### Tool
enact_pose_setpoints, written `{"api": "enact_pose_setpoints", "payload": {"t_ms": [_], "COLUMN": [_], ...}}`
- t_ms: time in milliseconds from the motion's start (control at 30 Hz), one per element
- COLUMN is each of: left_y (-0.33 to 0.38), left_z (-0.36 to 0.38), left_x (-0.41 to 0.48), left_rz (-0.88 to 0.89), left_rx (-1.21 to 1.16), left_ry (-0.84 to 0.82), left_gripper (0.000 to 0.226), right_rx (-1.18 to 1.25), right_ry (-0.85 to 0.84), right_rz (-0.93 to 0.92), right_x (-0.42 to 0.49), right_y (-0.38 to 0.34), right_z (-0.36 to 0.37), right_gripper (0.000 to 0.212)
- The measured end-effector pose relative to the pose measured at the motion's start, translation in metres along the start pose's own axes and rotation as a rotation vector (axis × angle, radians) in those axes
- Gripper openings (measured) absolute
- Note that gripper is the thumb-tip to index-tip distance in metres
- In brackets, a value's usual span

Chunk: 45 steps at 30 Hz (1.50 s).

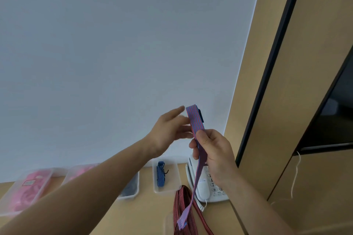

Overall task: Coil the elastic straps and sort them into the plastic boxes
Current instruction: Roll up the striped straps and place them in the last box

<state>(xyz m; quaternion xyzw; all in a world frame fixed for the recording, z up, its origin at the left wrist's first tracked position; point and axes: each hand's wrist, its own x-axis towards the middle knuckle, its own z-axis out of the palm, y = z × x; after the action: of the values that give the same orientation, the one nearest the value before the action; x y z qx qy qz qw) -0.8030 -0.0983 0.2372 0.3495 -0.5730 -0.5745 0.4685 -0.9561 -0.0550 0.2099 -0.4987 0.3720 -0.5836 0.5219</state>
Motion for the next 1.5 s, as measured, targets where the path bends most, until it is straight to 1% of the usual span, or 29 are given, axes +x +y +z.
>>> {"api": "enact_pose_setpoints", "payload": {"t_ms": [33,100,167,233,267,333,433,567,633,767,867,967,1033,1100,1167,1233,1300,1333,1400,1433,1500], "left_y": [0.003,0.005,0.003,0.001,0.001,0.003,0.007,0.005,0.000,-0.004,-0.010,-0.013,-0.013,-0.013,-0.011,-0.008,-0.005,-0.005,-0.001,0.003,0.008], "left_z": [0.001,0.003,0.003,0.003,0.002,0.002,0.004,0.002,-0.001,-0.001,-0.002,-0.003,-0.004,-0.004,-0.003,-0.002,0.004,0.007,0.011,0.012,0.010], "left_x": [0.000,0.000,-0.001,0.000,0.002,0.006,0.006,0.007,0.007,0.004,0.005,0.006,0.008,0.010,0.009,0.007,0.006,0.006,0.009,0.010,0.011], "left_rz": [-0.062,-0.099,-0.070,-0.041,-0.017,0.035,0.126,0.233,0.299,0.485,0.703,0.858,0.890,0.841,0.656,0.432,0.330,0.289,0.125,0.017,-0.144], "left_rx": [-0.043,-0.008,-0.013,-0.037,-0.010,0.109,0.290,0.480,0.600,0.851,1.082,1.169,1.175,1.097,0.892,0.668,0.513,0.396,0.117,0.050,0.051], "left_ry": [-0.048,-0.115,-0.143,-0.117,-0.085,-0.025,0.001,0.066,0.073,0.034,0.093,0.105,0.084,0.062,0.052,0.039,0.027,0.040,0.111,0.107,-0.015], "left_gripper": [0.042,0.043,0.036,0.024,0.023,0.027,0.026,0.032,0.035,0.034,0.037,0.039,0.041,0.045,0.050,0.054,0.057,0.057,0.044,0.035,0.038], "right_rx": [-0.015,-0.035,-0.043,-0.063,-0.087,-0.141,-0.191,-0.172,-0.146,-0.100,-0.099,-0.111,-0.100,-0.092,-0.104,-0.108,-0.096,-0.089,-0.077,-0.084,-0.120], "right_ry": [-0.004,-0.007,0.016,0.053,0.069,0.096,0.114,0.092,0.085,0.073,0.049,0.047,0.063,0.075,0.085,0.099,0.110,0.105,0.074,0.057,0.029], "right_rz": [-0.008,-0.011,-0.002,0.013,0.020,0.037,0.060,0.092,0.105,0.136,0.129,0.095,0.080,0.069,0.065,0.071,0.065,0.053,0.017,-0.004,-0.045], "right_x": [0.000,0.000,0.002,0.003,0.004,0.004,0.005,0.007,0.007,0.009,0.013,0.014,0.014,0.014,0.014,0.015,0.015,0.014,0.011,0.010,0.009], "right_y": [0.000,0.002,0.004,0.007,0.008,0.012,0.013,0.011,0.009,0.002,-0.002,-0.005,-0.003,0.000,0.000,-0.001,-0.001,-0.001,0.000,0.000,0.001], "right_z": [0.000,0.001,-0.001,-0.003,-0.004,-0.005,-0.007,-0.008,-0.008,-0.008,-0.010,-0.008,-0.006,-0.007,-0.009,-0.010,-0.013,-0.013,-0.013,-0.013,-0.012], "right_gripper": [0.024,0.017,0.019,0.026,0.031,0.037,0.041,0.048,0.054,0.067,0.073,0.061,0.054,0.056,0.056,0.051,0.045,0.041,0.035,0.032,0.029]}}
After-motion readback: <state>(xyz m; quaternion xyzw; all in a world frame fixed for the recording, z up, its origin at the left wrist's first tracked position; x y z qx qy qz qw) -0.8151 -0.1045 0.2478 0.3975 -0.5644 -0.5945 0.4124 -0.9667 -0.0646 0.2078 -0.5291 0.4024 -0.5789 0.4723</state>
